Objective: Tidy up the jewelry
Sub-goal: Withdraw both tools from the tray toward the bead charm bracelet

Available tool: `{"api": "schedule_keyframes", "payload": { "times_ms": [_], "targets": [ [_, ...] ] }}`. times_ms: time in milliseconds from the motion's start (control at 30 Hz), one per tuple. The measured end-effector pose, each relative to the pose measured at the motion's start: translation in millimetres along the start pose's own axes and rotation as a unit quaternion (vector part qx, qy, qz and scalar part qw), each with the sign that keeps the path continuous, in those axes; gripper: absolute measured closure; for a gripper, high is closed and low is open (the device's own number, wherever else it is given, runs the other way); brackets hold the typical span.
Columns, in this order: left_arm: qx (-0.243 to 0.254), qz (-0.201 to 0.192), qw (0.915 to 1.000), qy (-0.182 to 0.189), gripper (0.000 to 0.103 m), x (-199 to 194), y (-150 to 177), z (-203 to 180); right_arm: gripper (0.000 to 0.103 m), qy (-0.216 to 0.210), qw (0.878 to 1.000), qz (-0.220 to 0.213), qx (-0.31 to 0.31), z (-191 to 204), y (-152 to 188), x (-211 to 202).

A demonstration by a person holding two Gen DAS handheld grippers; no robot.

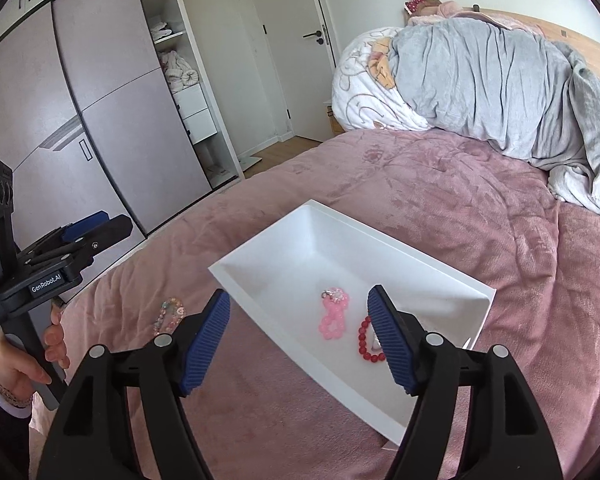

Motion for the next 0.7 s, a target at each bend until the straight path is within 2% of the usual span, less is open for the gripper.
{"api": "schedule_keyframes", "payload": {
  "times_ms": [167, 367, 700],
  "targets": [
    [0.006, -0.017, 0.9994, -0.030, 0.011, -44, 14, 43, 0.023, -0.016, 0.999, -0.008, -0.030, 39, 5, -8],
    [0.001, -0.018, 0.9986, -0.050, 0.010, -83, 35, 84, 0.022, -0.043, 0.997, -0.005, -0.060, 87, 12, -5],
    [0.037, -0.005, 0.9970, -0.068, 0.009, -96, 91, 110, 0.021, -0.059, 0.991, 0.044, -0.108, 156, 49, 30]
  ]
}}
Point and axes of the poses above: each gripper's, at about its wrist camera, not at the fingertips, and x roughly the way its jaws point, z to its left, y to its underside, the point moved 3 cm from there along x, roughly the way its jaws point, and after that the axes turned 1 degree about y, right-handed, at the moved point
